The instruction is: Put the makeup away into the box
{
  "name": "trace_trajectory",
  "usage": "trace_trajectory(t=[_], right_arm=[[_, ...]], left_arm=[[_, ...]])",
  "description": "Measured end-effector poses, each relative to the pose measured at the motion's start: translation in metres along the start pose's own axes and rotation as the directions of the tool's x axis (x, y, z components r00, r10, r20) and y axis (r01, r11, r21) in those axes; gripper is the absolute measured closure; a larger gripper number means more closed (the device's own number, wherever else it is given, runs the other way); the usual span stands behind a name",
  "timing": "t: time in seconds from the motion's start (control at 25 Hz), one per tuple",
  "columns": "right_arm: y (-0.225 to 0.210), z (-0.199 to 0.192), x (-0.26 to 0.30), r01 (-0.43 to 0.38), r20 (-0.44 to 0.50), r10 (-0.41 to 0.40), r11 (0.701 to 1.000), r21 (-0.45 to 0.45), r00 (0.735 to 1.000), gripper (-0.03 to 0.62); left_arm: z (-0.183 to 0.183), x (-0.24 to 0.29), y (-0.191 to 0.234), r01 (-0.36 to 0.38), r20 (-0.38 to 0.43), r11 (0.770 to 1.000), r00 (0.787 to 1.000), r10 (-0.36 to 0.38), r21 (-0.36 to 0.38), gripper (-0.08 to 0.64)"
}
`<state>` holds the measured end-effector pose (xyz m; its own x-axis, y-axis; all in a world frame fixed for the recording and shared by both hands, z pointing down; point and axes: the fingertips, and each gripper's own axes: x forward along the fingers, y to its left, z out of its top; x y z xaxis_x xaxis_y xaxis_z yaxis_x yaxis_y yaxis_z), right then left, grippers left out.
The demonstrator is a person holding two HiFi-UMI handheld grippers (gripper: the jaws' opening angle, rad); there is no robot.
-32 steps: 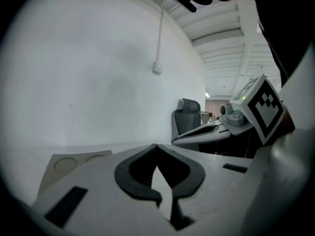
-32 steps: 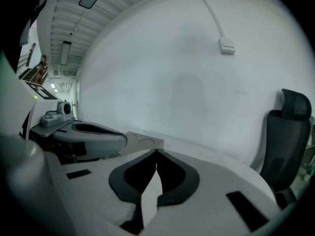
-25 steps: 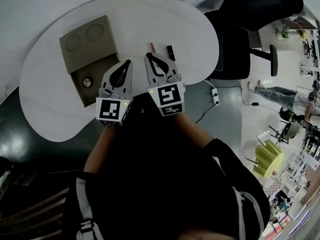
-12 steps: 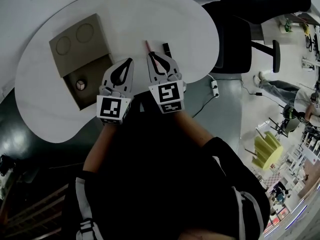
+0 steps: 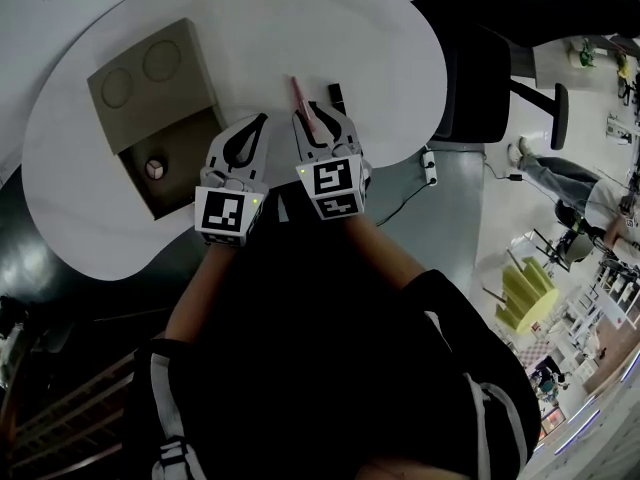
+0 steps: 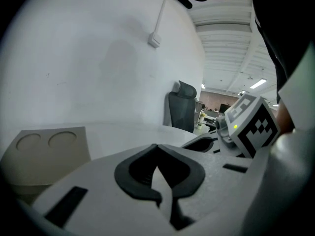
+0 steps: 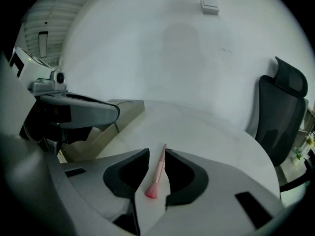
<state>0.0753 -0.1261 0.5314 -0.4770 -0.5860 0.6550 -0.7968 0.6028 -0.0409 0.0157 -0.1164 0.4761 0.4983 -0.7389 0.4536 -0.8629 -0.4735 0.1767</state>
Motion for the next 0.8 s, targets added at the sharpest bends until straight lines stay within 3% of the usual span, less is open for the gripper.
trace_trajectory(t=[0.24, 0.52, 0.8], right_arm=[[-0.002, -0.022, 0.014, -0.003, -0.091, 0.003, 1.0, 0.003, 0.996, 0.417], [-0.002, -0.043, 0.021, -0.003, -0.179, 0.005, 1.0, 0.013, 0.984, 0.416], [-0.007, -0.043, 0.023, 0.018, -0.176, -0.022, 1.0, -0.02, 0.984, 0.523]], left_arm=[[-0.006, 0.009, 0.003, 0.005, -0.019, 1.0, 1.0, -0.005, -0.012, 0.557], [-0.008, 0.011, 0.003, 0.009, -0.032, 1.0, 0.999, -0.009, -0.018, 0.557], [-0.006, 0.009, 0.005, 0.008, -0.03, 1.0, 1.0, -0.009, -0.018, 0.557]])
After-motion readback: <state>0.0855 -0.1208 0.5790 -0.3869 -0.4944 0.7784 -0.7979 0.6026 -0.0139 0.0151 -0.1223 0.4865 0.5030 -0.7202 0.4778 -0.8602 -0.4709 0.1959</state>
